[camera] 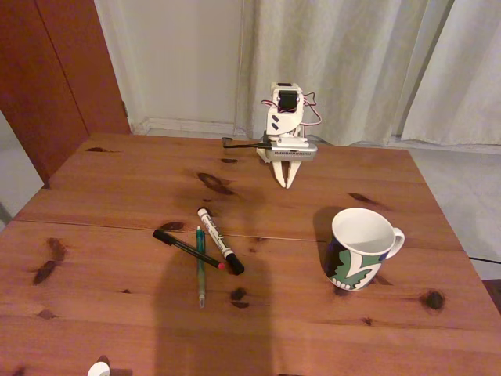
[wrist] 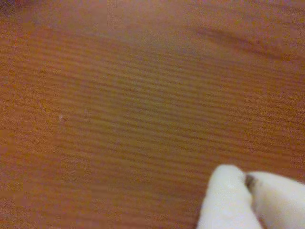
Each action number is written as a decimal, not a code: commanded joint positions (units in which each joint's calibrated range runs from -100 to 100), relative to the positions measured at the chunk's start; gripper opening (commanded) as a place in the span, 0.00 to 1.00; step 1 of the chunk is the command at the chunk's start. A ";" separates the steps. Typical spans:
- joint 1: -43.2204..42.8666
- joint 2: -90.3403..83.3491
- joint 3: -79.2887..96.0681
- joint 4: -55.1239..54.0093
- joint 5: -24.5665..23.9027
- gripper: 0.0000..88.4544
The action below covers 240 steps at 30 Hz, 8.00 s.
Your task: Clean up the desk and place the pens and markers into the cup
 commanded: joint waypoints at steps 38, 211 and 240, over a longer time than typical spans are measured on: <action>8.69 79.04 -66.23 -1.40 -2.34 0.01; -9.89 72.75 -76.87 -26.08 -7.73 0.01; -16.97 83.84 -85.98 -38.82 -13.55 0.01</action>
